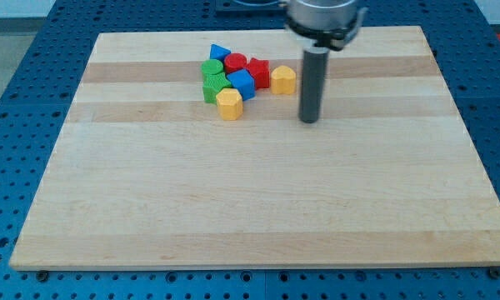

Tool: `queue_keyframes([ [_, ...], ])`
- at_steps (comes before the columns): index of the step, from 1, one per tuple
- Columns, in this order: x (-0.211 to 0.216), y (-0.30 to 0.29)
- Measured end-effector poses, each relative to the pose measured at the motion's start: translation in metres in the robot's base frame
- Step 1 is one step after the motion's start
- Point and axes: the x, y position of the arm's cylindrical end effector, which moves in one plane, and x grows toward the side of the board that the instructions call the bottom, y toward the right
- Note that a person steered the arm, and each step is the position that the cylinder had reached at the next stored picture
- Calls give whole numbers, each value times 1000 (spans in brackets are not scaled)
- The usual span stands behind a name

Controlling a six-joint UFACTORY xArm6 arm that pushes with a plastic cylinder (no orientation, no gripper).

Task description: Place blue triangle at the top left corner of the board

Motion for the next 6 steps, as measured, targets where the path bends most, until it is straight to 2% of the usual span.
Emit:
queue_keyframes([
  [1,-25,64],
  [2,-78,93],
  [3,-110,68],
  [5,-182,-35],
  [6,-174,-93],
])
